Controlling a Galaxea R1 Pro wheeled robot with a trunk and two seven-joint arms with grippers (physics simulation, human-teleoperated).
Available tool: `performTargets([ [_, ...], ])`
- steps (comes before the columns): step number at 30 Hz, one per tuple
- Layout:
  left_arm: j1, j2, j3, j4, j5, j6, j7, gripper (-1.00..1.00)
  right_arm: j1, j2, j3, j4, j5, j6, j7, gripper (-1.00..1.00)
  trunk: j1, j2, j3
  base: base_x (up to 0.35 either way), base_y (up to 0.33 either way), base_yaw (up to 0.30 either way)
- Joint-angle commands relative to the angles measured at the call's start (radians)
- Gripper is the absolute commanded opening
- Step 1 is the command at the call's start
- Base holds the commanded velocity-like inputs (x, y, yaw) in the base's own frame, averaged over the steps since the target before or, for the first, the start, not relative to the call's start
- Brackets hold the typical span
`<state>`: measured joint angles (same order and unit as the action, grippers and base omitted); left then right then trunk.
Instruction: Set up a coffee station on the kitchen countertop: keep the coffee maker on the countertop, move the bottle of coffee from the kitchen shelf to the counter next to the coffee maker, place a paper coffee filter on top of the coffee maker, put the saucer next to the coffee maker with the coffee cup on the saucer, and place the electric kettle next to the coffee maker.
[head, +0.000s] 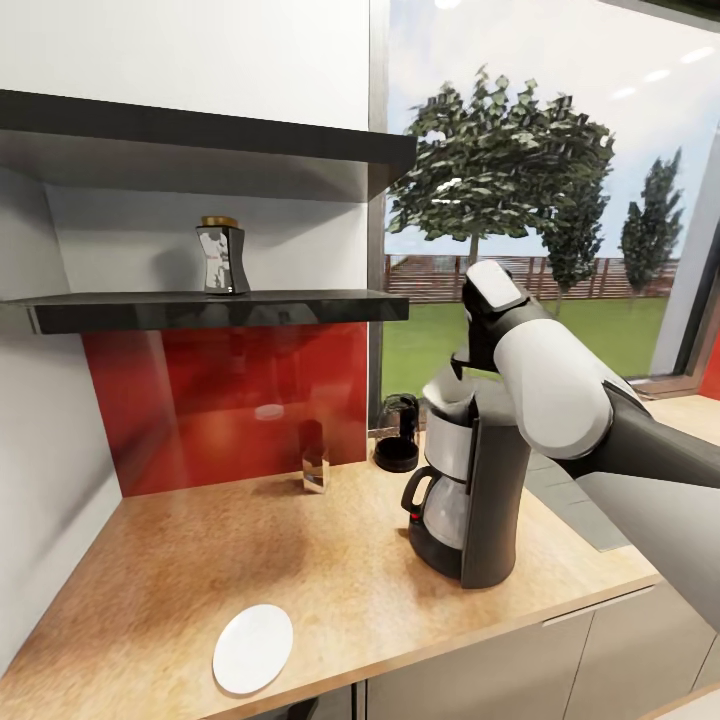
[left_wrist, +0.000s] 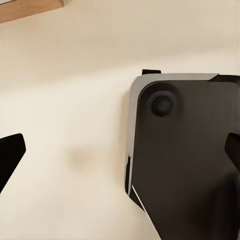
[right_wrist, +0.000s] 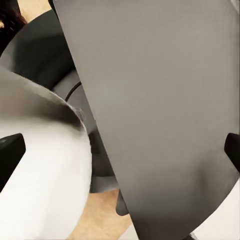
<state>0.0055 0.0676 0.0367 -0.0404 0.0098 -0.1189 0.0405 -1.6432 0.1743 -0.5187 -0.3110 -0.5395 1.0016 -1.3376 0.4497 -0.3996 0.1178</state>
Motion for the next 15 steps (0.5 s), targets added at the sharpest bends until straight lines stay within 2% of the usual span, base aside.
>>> performTargets([
  [1, 0.001, 0.0, 0.003, -0.001, 0.001, -0.002, 0.001, 1.0, 0.0, 0.0, 0.002, -0.002, -0.01, 0.01, -0.009, 1.0, 0.0, 0.0, 0.0, 0.0, 0.0, 0.0],
  [15, 0.001, 0.0, 0.003, -0.001, 0.001, -0.001, 0.001, 1.0, 0.0, 0.0, 0.002, -0.002, -0.01, 0.009, -0.005, 1.0, 0.0, 0.0, 0.0, 0.0, 0.0, 0.0],
])
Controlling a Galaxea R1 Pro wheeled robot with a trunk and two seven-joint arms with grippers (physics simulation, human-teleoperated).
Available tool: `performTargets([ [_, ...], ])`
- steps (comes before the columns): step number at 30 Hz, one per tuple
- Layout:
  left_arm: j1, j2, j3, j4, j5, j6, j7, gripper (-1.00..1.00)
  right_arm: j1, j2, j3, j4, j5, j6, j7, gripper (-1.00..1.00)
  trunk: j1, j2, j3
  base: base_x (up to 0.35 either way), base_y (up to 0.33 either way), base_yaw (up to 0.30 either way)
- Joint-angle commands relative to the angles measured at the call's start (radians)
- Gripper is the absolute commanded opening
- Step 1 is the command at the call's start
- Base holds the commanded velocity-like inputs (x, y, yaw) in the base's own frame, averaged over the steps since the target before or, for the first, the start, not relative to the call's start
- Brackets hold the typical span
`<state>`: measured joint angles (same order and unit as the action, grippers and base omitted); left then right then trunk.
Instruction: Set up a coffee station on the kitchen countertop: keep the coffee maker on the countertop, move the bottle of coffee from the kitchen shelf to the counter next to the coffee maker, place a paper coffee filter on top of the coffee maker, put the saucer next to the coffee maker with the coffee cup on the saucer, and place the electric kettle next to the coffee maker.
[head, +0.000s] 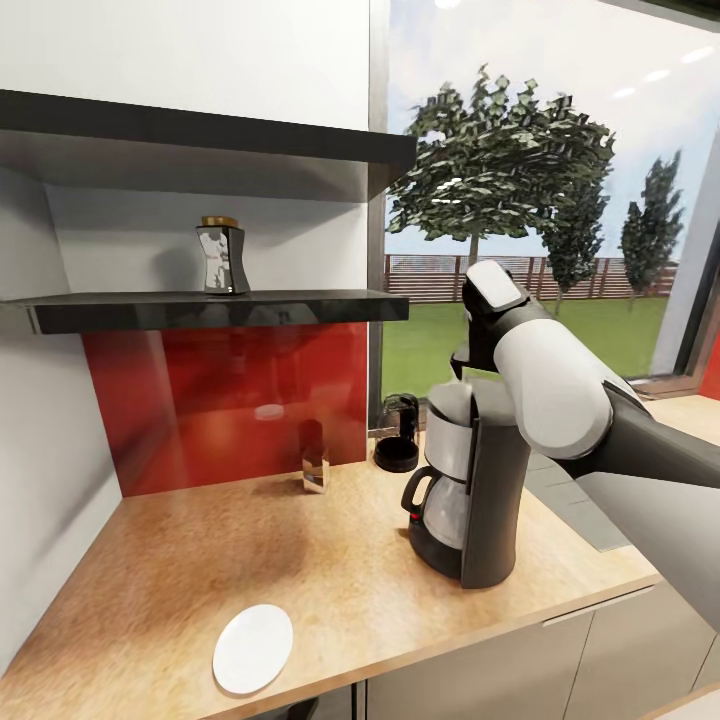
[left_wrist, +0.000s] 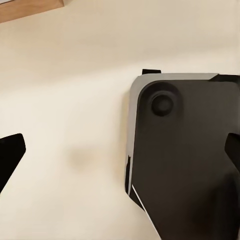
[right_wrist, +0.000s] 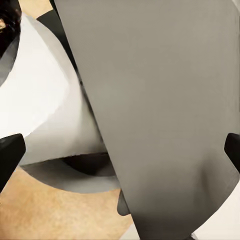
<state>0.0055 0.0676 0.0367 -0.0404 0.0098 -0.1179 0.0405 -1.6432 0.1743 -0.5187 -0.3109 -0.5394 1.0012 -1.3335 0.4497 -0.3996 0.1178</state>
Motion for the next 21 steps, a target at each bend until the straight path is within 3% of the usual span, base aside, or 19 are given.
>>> performTargets([
  [1, 0.001, 0.0, 0.003, -0.001, 0.001, -0.002, 0.001, 1.0, 0.0, 0.0, 0.002, -0.002, -0.01, 0.01, -0.009, 1.0, 0.0, 0.0, 0.0, 0.0, 0.0, 0.0],
  [21, 0.001, 0.0, 0.003, -0.001, 0.001, -0.002, 0.001, 1.0, 0.0, 0.0, 0.001, -0.001, -0.009, 0.01, -0.009, 1.0, 0.0, 0.0, 0.001, 0.0, 0.0, 0.0],
])
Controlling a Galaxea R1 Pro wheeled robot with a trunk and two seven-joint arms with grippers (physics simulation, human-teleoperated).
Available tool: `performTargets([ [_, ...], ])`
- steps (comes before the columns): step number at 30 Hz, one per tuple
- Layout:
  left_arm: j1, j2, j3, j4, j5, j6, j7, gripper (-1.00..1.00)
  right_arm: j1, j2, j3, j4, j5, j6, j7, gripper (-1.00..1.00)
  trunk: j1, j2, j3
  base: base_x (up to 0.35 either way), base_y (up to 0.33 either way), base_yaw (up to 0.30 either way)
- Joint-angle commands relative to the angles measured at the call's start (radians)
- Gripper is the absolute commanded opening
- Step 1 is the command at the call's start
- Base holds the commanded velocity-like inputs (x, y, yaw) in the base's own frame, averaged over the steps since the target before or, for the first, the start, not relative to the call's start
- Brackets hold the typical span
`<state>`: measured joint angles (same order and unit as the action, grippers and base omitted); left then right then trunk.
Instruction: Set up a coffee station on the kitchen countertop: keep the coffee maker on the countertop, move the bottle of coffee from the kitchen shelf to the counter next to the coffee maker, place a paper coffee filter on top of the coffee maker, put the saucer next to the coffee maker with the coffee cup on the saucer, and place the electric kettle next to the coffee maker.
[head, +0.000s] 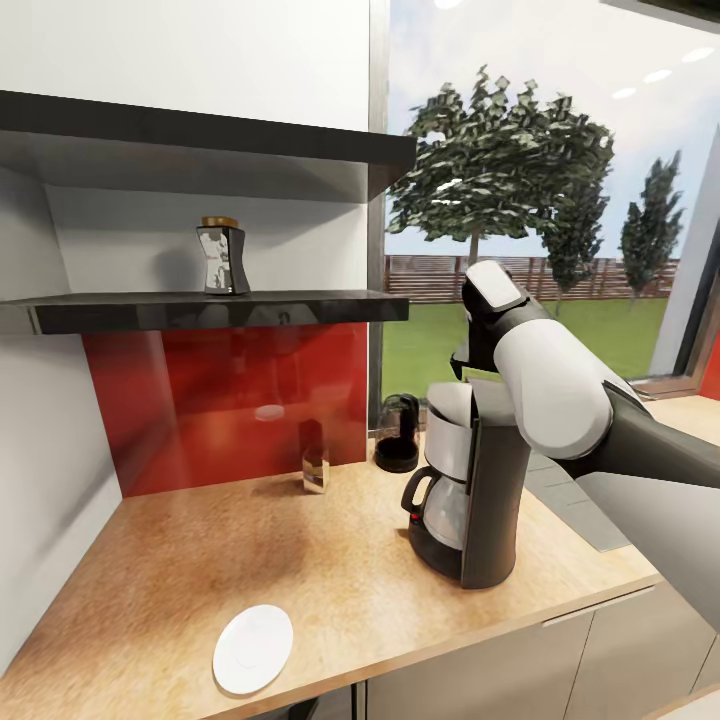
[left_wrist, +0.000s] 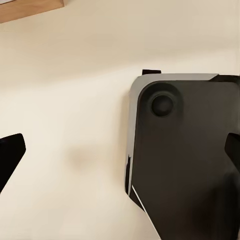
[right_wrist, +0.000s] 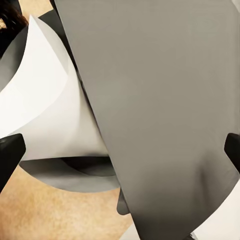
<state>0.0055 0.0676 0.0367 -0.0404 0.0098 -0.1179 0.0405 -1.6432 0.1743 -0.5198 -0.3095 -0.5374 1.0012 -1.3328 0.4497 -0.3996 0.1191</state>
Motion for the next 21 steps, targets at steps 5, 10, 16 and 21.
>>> performTargets([
  [5, 0.001, 0.0, 0.003, -0.001, 0.001, -0.002, 0.003, 1.0, 0.0, 0.0, 0.002, -0.002, -0.01, 0.01, -0.008, 1.0, 0.0, 0.0, 0.0, 0.0, 0.0, 0.0],
  [10, 0.001, 0.0, 0.003, -0.001, 0.001, -0.002, 0.004, 1.0, 0.0, 0.0, 0.003, 0.001, -0.01, 0.01, -0.007, 1.0, 0.0, 0.0, 0.0, 0.0, 0.0, 0.0],
  [16, 0.001, 0.0, 0.004, -0.002, 0.001, -0.002, 0.004, 1.0, 0.001, 0.0, 0.003, 0.029, -0.012, 0.01, -0.005, 1.0, 0.0, 0.0, 0.0, 0.0, 0.0, 0.0],
  [21, -0.001, 0.0, 0.006, -0.002, 0.001, -0.001, 0.004, 1.0, 0.0, 0.0, 0.003, 0.033, -0.012, 0.007, -0.004, 1.0, 0.0, 0.0, 0.006, 0.0, 0.0, 0.0],
])
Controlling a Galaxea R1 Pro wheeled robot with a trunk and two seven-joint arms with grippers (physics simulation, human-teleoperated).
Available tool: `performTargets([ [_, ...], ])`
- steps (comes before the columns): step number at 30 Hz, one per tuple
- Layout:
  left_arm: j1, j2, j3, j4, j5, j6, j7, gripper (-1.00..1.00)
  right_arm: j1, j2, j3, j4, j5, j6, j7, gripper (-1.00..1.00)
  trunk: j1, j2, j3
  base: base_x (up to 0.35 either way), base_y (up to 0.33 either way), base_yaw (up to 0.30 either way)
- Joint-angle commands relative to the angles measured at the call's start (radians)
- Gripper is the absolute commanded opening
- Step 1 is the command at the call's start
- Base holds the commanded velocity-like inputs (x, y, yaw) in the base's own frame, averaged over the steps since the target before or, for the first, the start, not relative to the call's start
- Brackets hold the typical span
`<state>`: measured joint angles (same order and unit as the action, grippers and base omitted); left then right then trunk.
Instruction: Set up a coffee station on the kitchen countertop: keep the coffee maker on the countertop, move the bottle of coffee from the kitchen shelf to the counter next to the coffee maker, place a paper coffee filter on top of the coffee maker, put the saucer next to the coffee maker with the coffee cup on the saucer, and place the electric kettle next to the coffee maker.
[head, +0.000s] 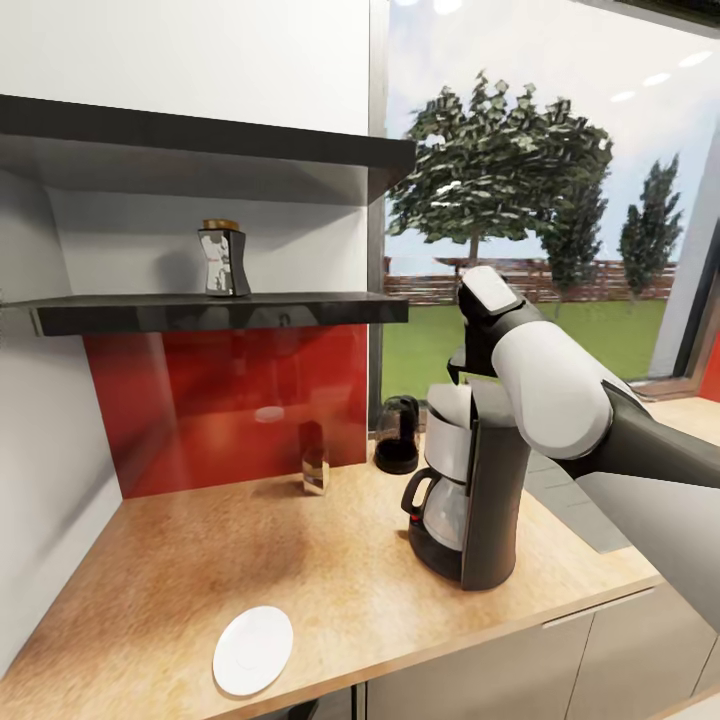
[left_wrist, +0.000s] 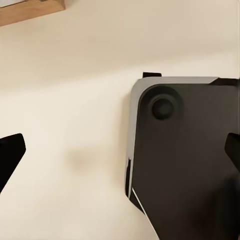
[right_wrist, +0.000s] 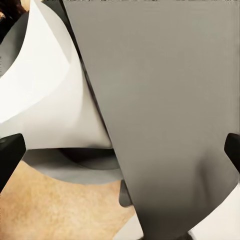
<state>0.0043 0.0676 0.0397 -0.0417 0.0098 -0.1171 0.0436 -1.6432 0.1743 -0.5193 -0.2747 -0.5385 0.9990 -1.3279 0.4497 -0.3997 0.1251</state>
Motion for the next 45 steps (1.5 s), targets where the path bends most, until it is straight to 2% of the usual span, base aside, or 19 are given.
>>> performTargets([
  [1, 0.0, 0.0, 0.004, -0.001, 0.001, -0.002, 0.001, 1.0, 0.001, 0.0, 0.002, -0.002, -0.011, 0.009, -0.009, 1.0, 0.0, 0.0, 0.001, 0.0, 0.0, 0.0],
  [12, -0.001, -0.001, 0.006, -0.001, 0.001, 0.0, 0.002, 1.0, 0.002, 0.0, 0.004, -0.011, -0.01, 0.007, -0.006, 1.0, 0.0, 0.0, 0.018, 0.095, 0.083, 0.0],
  [14, -0.001, -0.002, 0.006, -0.001, 0.001, -0.001, 0.002, 1.0, 0.002, 0.0, 0.014, -0.015, -0.01, 0.007, -0.006, 1.0, 0.0, 0.0, 0.021, 0.034, 0.03, 0.0],
  [16, -0.001, -0.002, 0.005, -0.001, 0.001, -0.001, 0.001, 1.0, 0.002, 0.0, 0.061, -0.04, -0.009, 0.007, -0.005, 1.0, 0.0, 0.0, 0.024, 0.016, 0.014, 0.0],
  [21, -0.001, -0.001, 0.002, -0.001, 0.0, -0.002, -0.002, 1.0, 0.002, 0.0, 0.232, -0.156, -0.012, 0.007, -0.005, 1.0, 0.0, 0.0, 0.032, 0.004, 0.003, 0.0],
  [26, -0.001, 0.0, 0.003, -0.003, 0.001, -0.004, -0.002, 1.0, 0.002, 0.0, 0.313, -0.261, -0.012, 0.007, -0.005, 1.0, 0.0, 0.0, 0.036, 0.0, 0.0, 0.0],
  [27, -0.001, 0.0, 0.002, -0.003, 0.001, -0.008, -0.002, 1.0, 0.002, 0.0, 0.392, -0.346, -0.012, 0.007, -0.006, 1.0, 0.0, 0.0, 0.036, 0.0, 0.0, 0.0],
  [28, -0.001, 0.0, 0.003, -0.003, 0.001, -0.008, -0.002, 1.0, 0.002, 0.0, 0.417, -0.38, -0.013, 0.007, -0.006, 1.0, 0.0, 0.0, 0.036, 0.0, 0.0, 0.0],
  [30, -0.001, 0.0, 0.003, -0.002, 0.002, -0.009, -0.002, 1.0, 0.003, 0.0, 0.447, -0.443, -0.015, 0.007, -0.005, 1.0, 0.0, 0.0, 0.036, 0.0, 0.0, 0.0],
  [33, -0.001, 0.0, 0.005, -0.002, 0.005, -0.011, -0.001, 1.0, 0.023, 0.0, 0.463, -0.541, -0.017, 0.008, 0.009, 1.0, 0.0, 0.0, 0.036, 0.0, 0.0, 0.0],
  [34, -0.001, 0.0, 0.006, -0.001, 0.005, -0.012, 0.0, 1.0, 0.039, 0.0, 0.465, -0.579, -0.018, 0.009, 0.037, 1.0, 0.0, 0.0, 0.036, 0.0, 0.0, 0.0],
  [35, -0.001, 0.0, 0.01, -0.001, 0.008, -0.016, 0.003, 1.0, 0.11, 0.0, 0.468, -0.744, -0.018, 0.01, 0.228, 1.0, 0.0, 0.0, 0.036, 0.0, 0.0, 0.0],
  [37, -0.001, -0.001, 0.011, -0.001, 0.009, -0.017, 0.003, 1.0, 0.158, 0.0, 0.468, -0.856, -0.018, 0.011, 0.327, 1.0, 0.0, 0.0, 0.036, 0.0, 0.0, 0.0],
  [39, -0.001, -0.001, 0.011, -0.001, 0.01, -0.017, 0.004, 1.0, 0.208, 0.0, 0.469, -0.938, -0.018, 0.011, 0.375, 1.0, 0.0, 0.0, 0.036, 0.0, 0.0, 0.0],
  [41, -0.001, -0.002, 0.012, -0.001, 0.011, -0.017, 0.007, 1.0, 0.339, 0.0, 0.477, -1.138, -0.018, 0.01, 0.449, 1.0, 0.0, 0.0, 0.036, 0.0, 0.0, 0.0],
  [42, -0.001, -0.003, 0.012, -0.001, 0.011, -0.016, 0.007, 1.0, 0.385, 0.0, 0.509, -1.198, -0.018, 0.01, 0.494, 1.0, 0.0, 0.0, 0.036, 0.0, 0.0, 0.0],
  [45, -0.001, -0.003, 0.013, -0.001, 0.012, -0.016, 0.007, 1.0, 0.451, 0.0, 0.596, -1.246, -0.018, 0.011, 0.583, 1.0, 0.0, 0.0, 0.036, 0.0, 0.0, 0.0],
])
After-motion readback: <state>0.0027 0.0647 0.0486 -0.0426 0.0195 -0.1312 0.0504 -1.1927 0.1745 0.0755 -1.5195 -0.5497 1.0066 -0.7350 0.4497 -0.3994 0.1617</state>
